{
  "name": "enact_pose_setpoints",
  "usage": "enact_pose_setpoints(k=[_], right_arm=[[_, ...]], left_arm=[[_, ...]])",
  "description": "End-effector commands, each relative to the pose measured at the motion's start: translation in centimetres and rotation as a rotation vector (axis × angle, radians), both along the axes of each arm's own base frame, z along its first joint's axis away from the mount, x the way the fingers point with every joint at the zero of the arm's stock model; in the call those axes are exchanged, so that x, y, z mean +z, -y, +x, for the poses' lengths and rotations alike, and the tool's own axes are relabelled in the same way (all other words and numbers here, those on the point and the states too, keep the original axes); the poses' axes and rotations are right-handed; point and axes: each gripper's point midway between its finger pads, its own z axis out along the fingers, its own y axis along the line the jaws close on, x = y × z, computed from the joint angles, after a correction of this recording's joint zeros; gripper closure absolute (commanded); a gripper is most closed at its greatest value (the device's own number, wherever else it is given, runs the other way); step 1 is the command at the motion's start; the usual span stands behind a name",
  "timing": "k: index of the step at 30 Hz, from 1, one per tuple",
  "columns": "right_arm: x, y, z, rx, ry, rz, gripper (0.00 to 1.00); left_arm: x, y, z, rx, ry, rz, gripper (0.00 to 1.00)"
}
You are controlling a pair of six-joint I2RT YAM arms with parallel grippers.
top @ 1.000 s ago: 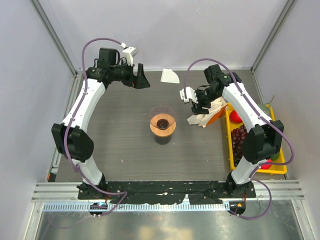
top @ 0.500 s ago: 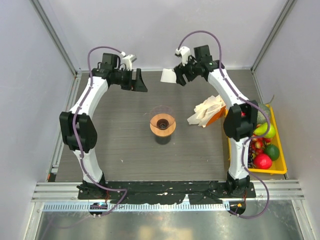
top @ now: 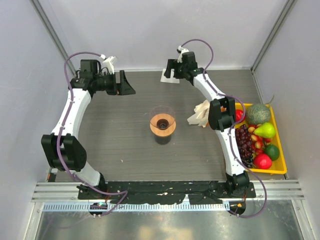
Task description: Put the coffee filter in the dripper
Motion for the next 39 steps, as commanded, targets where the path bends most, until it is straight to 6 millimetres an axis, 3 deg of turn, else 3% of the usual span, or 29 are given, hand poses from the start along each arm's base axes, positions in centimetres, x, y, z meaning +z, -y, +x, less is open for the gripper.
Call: enact_pose_setpoints(k=[1,3,5,14,24,25,27,33,39], right_arm=[[4.0,-1.2,3.9,-0.098,0.116,0.227,0.07],[3.1,-1.4,4.4,-0.115,0.087,0.286,0.02],[1.7,-1.4,4.6,-0.132,0.048,0.319,0.04],[-4.1,-2.0,3.0,-0.201,-0.174,0.384,0.04],[-7.8,-0.8,-1.1,-0.24,-0.317,0.179,0.04],[-8.4,-0.7,-1.8,-0.234,-0.346,0.158,0.04],[-8.8,-0.8,-3.1,-0.194,-0.382,0.127,0.04],[-8.6,-3.8,-9.0,0.038,-0.48,0.094,0.04],[-7.7,-7.2,-15.7,0.311,-0.578,0.098,0.04]], left_arm=[[2.2,-0.3,-1.5,0.008,0.029,-0.046,0.14],[2.4,-0.7,-1.9,0.018,0.029,-0.045,0.13],[2.6,-1.1,-2.1,0.032,0.025,-0.043,0.13],[3.3,-1.7,-1.9,0.066,0.016,-0.055,0.12],[3.5,-1.8,-2.0,0.069,0.025,-0.048,0.12],[3.5,-2.9,-1.7,0.099,0.026,-0.046,0.12],[3.5,-2.9,-1.8,0.096,0.03,-0.044,0.12],[2.5,-2.9,-1.5,0.102,0.01,-0.051,0.11],[-0.6,-2.6,-0.7,0.116,-0.068,-0.092,0.12]])
